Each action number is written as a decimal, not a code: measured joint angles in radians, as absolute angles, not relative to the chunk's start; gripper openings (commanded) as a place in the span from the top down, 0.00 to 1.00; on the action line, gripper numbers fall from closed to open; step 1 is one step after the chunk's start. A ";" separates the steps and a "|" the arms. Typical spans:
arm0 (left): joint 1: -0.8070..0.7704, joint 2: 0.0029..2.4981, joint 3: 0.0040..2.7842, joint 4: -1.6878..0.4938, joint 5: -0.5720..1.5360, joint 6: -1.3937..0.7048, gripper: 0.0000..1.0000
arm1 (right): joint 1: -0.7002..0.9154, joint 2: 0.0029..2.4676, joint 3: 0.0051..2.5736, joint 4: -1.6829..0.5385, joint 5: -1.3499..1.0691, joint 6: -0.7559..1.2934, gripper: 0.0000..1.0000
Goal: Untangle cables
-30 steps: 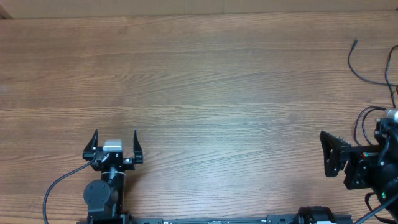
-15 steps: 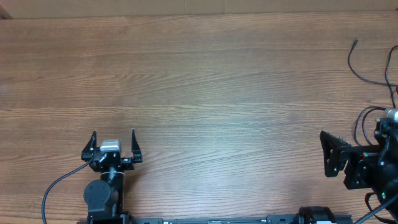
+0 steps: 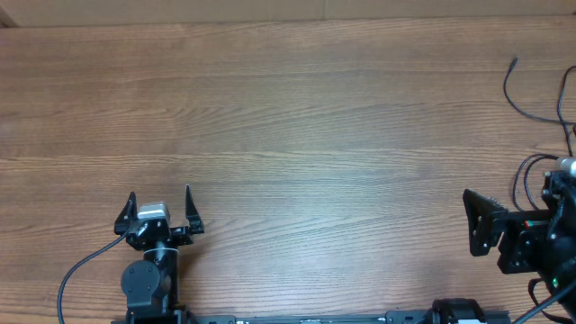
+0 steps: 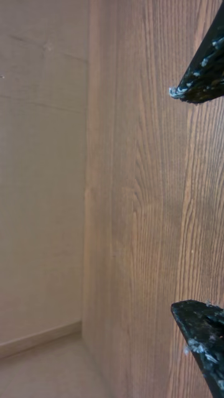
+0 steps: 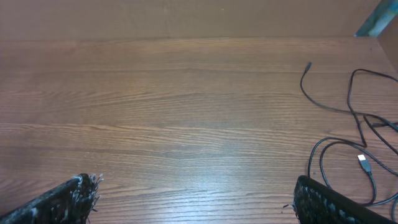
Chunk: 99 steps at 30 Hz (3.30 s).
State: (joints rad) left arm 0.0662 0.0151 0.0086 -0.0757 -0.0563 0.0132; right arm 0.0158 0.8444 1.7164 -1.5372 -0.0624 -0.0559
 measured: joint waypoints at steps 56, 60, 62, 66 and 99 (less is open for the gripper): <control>0.066 0.015 0.009 -0.076 -0.053 0.029 0.00 | 0.016 0.441 0.594 -0.193 -0.226 -0.237 0.00; 0.067 0.015 0.009 -0.076 -0.054 0.029 0.01 | 0.016 0.371 0.450 -0.096 -0.248 -0.240 0.00; 0.066 0.015 0.009 -0.075 -0.054 0.029 0.01 | 0.016 0.334 0.409 -0.090 -0.248 -0.240 0.00; 0.066 0.015 0.009 -0.076 -0.054 0.029 0.01 | 0.016 0.255 0.361 -0.091 -0.220 -0.237 0.00; 0.066 0.015 0.009 -0.076 -0.054 0.029 0.00 | 0.015 0.047 0.038 0.163 0.049 -0.055 0.00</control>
